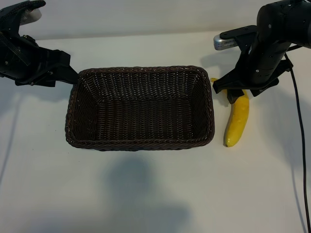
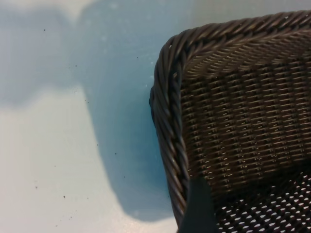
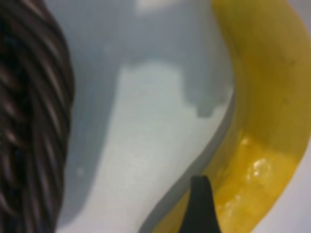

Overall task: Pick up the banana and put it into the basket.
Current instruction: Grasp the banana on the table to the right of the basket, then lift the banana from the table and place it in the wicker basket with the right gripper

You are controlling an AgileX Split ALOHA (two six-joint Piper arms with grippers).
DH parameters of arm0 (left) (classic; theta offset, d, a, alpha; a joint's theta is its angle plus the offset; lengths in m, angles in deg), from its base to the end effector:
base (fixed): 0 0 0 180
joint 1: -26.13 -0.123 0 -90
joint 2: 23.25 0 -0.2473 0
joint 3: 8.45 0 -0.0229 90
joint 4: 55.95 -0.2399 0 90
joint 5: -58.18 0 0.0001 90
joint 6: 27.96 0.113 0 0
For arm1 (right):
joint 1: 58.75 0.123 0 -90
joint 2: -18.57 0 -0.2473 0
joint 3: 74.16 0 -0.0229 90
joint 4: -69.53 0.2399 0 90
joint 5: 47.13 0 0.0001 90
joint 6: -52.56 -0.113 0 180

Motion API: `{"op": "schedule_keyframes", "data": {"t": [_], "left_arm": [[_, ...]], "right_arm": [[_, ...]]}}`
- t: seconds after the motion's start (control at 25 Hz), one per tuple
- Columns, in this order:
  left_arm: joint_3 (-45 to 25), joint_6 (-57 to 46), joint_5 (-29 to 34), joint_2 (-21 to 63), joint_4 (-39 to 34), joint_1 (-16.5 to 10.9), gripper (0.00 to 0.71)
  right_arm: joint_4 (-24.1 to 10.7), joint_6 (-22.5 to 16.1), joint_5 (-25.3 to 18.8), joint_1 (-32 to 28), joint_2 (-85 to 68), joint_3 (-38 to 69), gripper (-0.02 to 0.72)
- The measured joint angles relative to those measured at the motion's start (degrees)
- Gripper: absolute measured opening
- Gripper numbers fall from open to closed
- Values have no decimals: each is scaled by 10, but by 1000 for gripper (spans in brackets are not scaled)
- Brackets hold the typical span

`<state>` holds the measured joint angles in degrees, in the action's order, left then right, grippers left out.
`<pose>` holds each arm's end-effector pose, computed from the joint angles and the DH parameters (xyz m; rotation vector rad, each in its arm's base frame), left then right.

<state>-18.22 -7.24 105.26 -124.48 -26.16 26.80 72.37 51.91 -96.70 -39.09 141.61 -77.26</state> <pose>0.3258 -0.0450 0.2063 0.1173 2.6498 -0.5058 0.3514 0.1301 0.1194 -0.4479 2.9327 0.1074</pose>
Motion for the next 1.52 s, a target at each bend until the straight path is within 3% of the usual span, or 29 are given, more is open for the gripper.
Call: {"op": "schedule_keyframes", "data": {"t": [0.24,0.72,0.84,1.0,1.52], "left_arm": [[0,0,0,0,0,0,586],[0,1,0,0,0,0,586],[0,1,0,0,0,0,586],[0,1,0,0,0,0,586],[0,1,0,0,0,0,586]], "right_arm": [[29,18,1,0,23,0,564],[36,26,13,-1,53,0,561],[38,26,15,-1,53,2,528],[38,24,15,-1,53,2,424],[26,-5,12,-1,52,2,421]]}}
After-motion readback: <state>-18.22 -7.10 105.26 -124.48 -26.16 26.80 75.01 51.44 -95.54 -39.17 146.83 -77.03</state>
